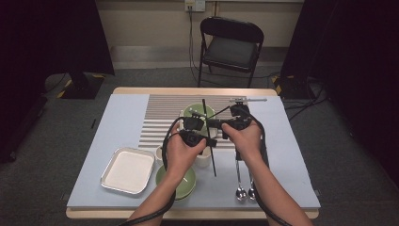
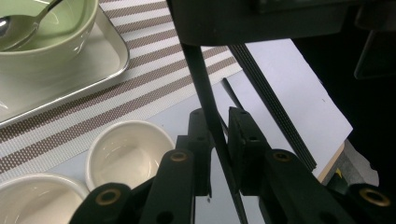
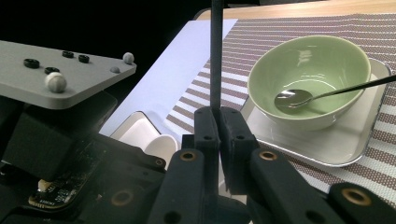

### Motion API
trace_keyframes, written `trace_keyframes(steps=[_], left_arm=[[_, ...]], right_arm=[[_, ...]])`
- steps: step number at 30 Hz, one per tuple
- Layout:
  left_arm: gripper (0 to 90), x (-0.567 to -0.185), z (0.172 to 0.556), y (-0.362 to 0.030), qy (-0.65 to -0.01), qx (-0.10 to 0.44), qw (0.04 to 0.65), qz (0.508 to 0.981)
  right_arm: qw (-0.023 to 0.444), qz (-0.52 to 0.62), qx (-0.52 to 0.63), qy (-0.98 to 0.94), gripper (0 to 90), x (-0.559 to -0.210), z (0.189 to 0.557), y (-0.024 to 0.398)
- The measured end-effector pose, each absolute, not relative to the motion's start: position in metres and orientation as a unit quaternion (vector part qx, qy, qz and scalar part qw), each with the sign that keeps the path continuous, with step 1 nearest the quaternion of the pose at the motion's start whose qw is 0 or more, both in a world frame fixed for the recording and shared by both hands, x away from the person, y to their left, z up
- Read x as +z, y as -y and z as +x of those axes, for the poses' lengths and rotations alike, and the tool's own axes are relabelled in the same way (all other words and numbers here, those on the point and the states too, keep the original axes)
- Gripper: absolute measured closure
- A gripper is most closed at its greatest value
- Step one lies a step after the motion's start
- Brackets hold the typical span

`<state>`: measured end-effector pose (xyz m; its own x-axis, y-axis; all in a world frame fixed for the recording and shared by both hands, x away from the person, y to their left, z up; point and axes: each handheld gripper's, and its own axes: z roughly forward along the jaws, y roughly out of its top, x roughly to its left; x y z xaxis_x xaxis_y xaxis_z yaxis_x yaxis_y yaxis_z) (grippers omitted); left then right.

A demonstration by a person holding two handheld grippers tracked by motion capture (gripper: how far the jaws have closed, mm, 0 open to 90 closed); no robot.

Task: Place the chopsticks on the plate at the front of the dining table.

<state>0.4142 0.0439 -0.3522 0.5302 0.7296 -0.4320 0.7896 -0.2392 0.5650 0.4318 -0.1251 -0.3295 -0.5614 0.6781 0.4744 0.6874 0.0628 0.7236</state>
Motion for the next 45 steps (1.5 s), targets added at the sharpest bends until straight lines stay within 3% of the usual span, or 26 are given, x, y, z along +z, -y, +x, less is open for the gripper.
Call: trace_keyframes(steps=[13,19,36,45], left_arm=[[86.1,-0.343,0.421,-0.036,-0.496,-0.049,0.373,0.782],[86.2,-0.339,0.424,-0.032,-0.496,-0.059,0.365,0.786],[86.2,-0.332,0.426,-0.040,-0.494,-0.069,0.365,0.786],[86.2,-0.333,0.426,-0.045,-0.493,-0.066,0.356,0.791]], right_arm=[[-0.002,-0.462,-0.522,0.717,86.0,-0.322,0.429,0.142],[-0.029,-0.452,-0.517,0.726,80.4,-0.323,0.430,0.150],[-0.105,-0.427,-0.506,0.742,48.7,-0.331,0.436,0.157],[-0.122,-0.418,-0.504,0.746,37.5,-0.342,0.438,0.159]])
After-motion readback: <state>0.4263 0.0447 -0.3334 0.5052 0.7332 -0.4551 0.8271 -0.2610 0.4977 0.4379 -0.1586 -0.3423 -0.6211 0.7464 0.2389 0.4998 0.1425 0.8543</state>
